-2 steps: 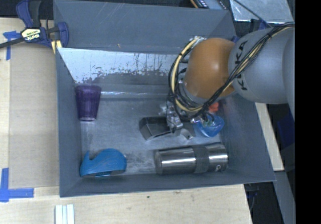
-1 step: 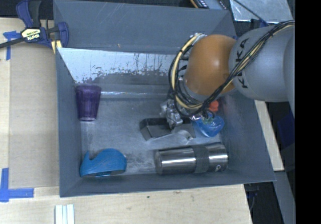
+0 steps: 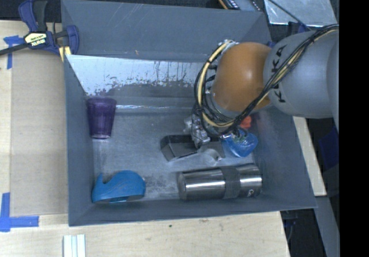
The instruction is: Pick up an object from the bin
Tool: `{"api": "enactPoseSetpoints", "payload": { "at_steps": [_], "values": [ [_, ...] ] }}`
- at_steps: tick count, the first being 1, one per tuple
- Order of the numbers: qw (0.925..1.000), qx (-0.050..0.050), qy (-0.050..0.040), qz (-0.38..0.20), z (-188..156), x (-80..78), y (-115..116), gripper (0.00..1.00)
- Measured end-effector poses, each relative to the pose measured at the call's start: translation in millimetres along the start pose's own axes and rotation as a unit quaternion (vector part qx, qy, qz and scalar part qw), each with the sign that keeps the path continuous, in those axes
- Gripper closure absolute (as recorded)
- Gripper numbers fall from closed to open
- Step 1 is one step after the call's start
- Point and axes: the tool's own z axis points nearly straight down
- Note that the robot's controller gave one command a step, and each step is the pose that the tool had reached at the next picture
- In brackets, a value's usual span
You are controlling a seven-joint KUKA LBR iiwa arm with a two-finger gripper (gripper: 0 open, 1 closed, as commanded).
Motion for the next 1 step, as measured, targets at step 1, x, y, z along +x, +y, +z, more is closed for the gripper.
{"api": "enactPoseSetpoints", "payload": {
  "at_steps": [1],
  "values": [
    [1.0,0.0,0.0022,0.0,-0.4,0.4,-1.2,1.0]
  ]
}}
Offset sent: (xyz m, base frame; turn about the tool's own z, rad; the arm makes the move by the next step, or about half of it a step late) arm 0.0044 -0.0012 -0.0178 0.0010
